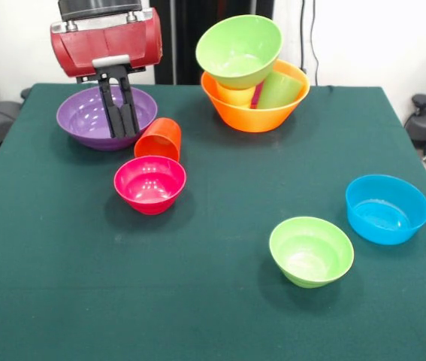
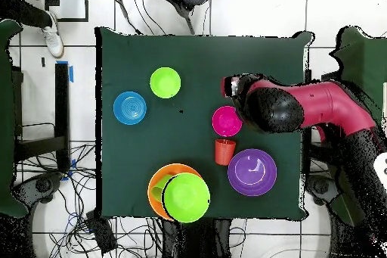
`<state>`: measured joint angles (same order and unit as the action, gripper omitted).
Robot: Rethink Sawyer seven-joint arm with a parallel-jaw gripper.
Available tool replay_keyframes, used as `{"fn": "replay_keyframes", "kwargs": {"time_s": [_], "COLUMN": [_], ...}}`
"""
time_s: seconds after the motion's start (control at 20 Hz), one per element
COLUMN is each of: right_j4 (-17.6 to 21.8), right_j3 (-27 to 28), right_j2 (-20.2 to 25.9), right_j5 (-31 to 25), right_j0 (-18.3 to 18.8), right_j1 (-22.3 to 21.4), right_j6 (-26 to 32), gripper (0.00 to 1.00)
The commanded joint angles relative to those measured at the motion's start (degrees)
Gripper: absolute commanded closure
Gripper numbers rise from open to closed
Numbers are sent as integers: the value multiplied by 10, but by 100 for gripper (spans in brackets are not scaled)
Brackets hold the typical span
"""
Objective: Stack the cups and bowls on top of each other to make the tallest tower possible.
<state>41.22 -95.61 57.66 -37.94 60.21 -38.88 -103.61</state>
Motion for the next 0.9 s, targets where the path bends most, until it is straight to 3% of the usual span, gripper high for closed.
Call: {"fn": "replay_keyframes", "kwargs": {"time_s": [0.05, 0.9], "right_j4": [43, 58], "right_j3": [12, 16], "right_j2": [-1, -3], "right_j5": [-18, -7], "right_j0": [-13, -8], "right_j1": [18, 40], "right_j6": [179, 190], "gripper": [100, 100]}}
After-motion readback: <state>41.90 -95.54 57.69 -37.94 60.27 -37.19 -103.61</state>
